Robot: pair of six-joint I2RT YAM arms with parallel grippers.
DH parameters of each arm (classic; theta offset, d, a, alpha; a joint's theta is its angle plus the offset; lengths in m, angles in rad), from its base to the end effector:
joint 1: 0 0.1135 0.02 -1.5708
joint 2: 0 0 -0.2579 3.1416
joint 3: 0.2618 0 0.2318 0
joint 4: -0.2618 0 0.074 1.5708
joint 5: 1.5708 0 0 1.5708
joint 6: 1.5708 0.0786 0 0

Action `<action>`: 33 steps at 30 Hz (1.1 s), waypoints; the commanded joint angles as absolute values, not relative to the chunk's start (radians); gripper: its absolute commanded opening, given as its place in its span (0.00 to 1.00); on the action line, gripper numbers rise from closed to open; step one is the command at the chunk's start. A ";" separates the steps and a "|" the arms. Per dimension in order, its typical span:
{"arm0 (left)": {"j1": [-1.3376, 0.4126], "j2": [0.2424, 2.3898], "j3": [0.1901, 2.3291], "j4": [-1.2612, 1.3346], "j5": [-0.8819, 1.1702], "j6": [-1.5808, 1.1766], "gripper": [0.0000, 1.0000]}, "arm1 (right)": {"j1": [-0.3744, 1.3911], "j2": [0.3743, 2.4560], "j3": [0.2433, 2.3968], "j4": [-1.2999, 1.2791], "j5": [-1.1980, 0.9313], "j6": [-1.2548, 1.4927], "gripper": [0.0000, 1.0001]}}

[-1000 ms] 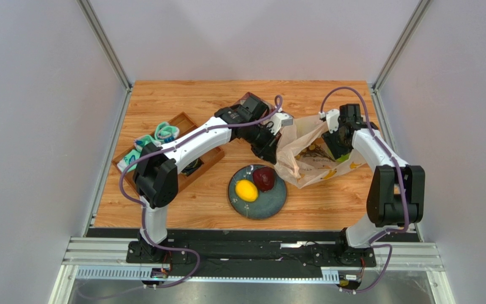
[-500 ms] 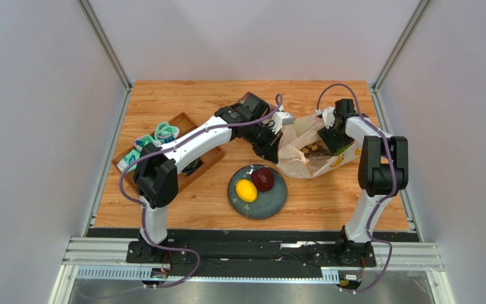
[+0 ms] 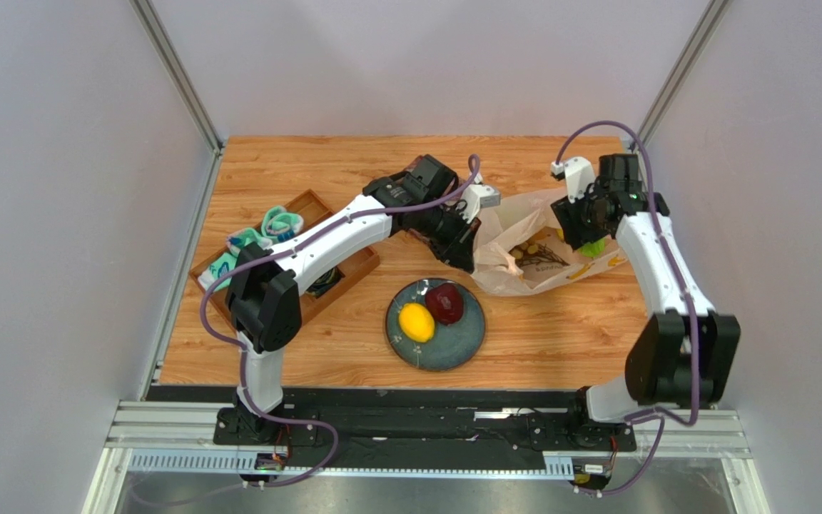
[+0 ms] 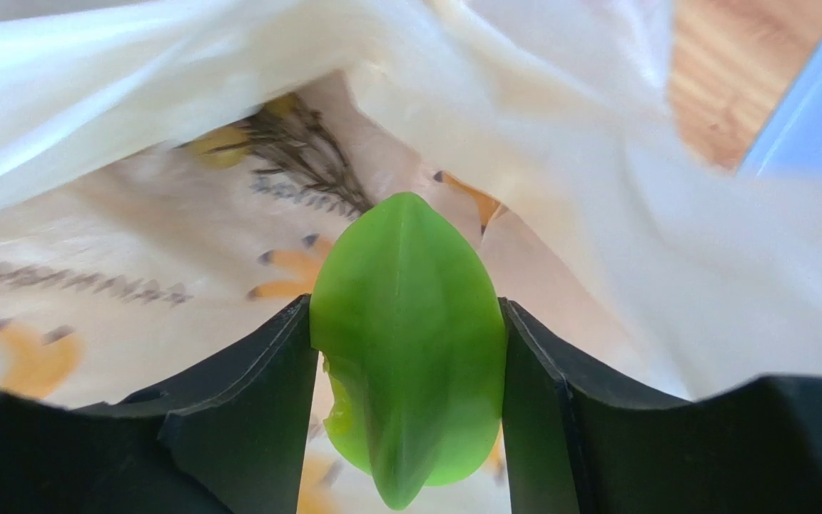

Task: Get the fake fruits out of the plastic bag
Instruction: Take out the fake fruit from the plastic bag, then place the fake fruit on the plate.

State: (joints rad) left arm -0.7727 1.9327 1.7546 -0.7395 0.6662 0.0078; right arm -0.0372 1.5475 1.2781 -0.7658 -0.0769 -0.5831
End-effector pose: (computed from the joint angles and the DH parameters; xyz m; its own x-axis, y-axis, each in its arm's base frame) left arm 0.2703 -0.3313 0.2662 -0.5622 0.5567 -0.6115 0.8221 0.2964 -0.4860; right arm 0.3235 -0.0060 0.2385 -0.7162 -0.5227 -0.4624 -0.4749 0.8506 -0.2259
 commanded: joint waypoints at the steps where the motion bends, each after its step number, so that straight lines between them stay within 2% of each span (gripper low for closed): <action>1: -0.776 1.940 1.833 -0.736 0.663 0.035 0.00 | -0.034 1.355 1.293 -0.972 -0.235 -0.545 0.34; 4: -0.776 1.959 1.862 -0.747 0.649 0.041 0.00 | -0.018 1.234 1.252 -1.041 -0.284 -0.555 0.35; 7: -0.770 1.971 1.882 -0.742 0.656 0.014 0.00 | 0.076 1.109 1.198 -1.071 -0.253 -0.551 0.36; 11: -0.752 1.987 1.907 -0.724 0.687 -0.044 0.00 | 0.307 0.948 1.148 -1.117 -0.290 -0.584 0.39; 13: -0.752 1.976 1.910 -0.724 0.707 -0.044 0.00 | 0.405 0.933 1.140 -1.137 -0.276 -0.548 0.41; 14: -0.752 1.976 1.910 -0.724 0.741 -0.043 0.00 | 0.478 0.943 1.131 -1.147 -0.281 -0.513 0.41; 16: -0.750 1.980 1.905 -0.727 0.765 -0.052 0.00 | 0.514 0.986 1.100 -1.135 -0.291 -0.488 0.41; 21: -0.746 1.977 1.899 -0.755 0.675 0.015 0.00 | 0.534 1.113 1.034 -0.996 -0.354 -0.401 0.41; 33: -0.663 1.979 1.910 -0.707 0.764 -0.120 0.00 | 0.541 1.433 1.052 -0.741 -0.390 -0.123 0.42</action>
